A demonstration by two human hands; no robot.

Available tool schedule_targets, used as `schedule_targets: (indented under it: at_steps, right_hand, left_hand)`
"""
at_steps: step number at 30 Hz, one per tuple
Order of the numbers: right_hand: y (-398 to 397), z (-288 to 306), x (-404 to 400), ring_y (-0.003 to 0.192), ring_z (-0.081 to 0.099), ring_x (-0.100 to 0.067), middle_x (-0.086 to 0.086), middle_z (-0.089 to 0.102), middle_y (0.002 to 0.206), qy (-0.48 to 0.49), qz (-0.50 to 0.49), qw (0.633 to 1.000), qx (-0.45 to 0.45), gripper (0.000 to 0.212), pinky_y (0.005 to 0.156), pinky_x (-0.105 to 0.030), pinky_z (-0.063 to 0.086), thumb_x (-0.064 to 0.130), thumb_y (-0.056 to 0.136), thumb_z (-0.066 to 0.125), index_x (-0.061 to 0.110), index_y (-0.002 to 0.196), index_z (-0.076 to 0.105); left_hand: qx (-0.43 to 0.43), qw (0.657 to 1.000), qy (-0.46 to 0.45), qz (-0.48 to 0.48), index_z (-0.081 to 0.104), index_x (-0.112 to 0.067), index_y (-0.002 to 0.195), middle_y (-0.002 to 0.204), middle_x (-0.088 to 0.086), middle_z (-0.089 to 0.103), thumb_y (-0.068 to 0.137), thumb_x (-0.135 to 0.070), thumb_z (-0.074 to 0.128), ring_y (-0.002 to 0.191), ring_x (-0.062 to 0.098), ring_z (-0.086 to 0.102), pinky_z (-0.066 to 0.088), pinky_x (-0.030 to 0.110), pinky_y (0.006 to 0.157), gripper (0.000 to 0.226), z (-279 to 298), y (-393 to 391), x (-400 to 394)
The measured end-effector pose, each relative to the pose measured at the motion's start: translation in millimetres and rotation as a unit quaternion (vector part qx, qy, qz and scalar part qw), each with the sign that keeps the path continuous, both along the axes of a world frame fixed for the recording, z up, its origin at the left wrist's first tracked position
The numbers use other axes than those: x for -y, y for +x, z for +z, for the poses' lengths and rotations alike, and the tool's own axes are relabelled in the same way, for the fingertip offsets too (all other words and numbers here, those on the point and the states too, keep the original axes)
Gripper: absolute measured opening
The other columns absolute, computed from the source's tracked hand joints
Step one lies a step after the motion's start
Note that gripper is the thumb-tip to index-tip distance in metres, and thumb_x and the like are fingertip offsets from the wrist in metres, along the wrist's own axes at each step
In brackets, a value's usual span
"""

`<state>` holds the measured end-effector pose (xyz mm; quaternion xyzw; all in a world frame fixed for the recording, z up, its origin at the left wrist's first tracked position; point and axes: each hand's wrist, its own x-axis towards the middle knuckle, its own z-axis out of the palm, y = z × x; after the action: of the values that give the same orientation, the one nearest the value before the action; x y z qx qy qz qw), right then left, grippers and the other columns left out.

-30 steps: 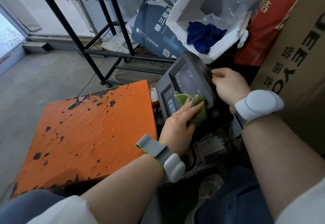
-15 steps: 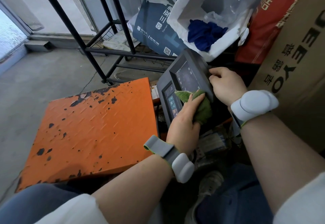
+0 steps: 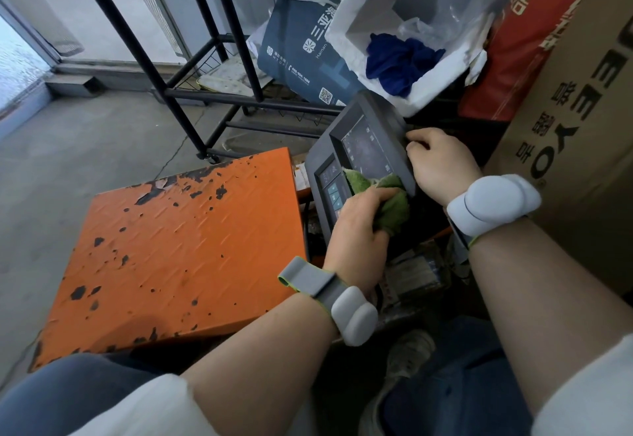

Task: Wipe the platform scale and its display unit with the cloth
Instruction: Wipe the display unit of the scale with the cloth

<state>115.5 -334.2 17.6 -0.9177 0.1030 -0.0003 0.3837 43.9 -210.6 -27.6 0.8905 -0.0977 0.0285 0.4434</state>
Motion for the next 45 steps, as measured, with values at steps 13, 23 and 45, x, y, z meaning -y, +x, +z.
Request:
schedule_targets:
  at_steps: [13,23,45]
  right_hand:
    - [0,0,0,0.127,0.045,-0.027,-0.007,0.049,0.14,-0.004,0.005,1.0,0.005,0.039,0.099,-0.029,0.035,0.02,0.098,0.036,0.015,0.136,0.047]
    - [-1,-1,1,0.126,0.046,-0.024,-0.005,0.05,0.139,0.009,0.007,1.0,0.009,0.039,0.098,-0.028,0.036,0.022,0.098,0.036,0.015,0.135,0.047]
    - [5,-11,-1,0.125,0.046,-0.028,-0.007,0.051,0.135,-0.001,0.001,0.999,0.032,0.039,0.101,-0.038,0.04,0.024,0.095,0.038,0.018,0.132,0.051]
  left_hand:
    - [0.051,0.999,0.003,-0.012,0.061,-0.011,0.119,0.122,0.001,0.055,0.077,0.009,0.053,0.118,0.014,0.047,0.033,0.015,0.1,0.047,-11,12,-11]
    - [0.084,0.996,0.022,0.01,0.065,-0.006,0.114,0.119,0.008,0.061,0.076,0.01,0.054,0.117,0.02,0.052,0.032,0.01,0.096,0.042,-15,47,-24]
    - [-0.115,0.983,-0.066,0.129,0.055,-0.017,0.13,0.113,0.002,0.064,0.087,0.001,0.05,0.099,0.012,0.057,0.04,0.002,0.066,0.048,13,110,-24]
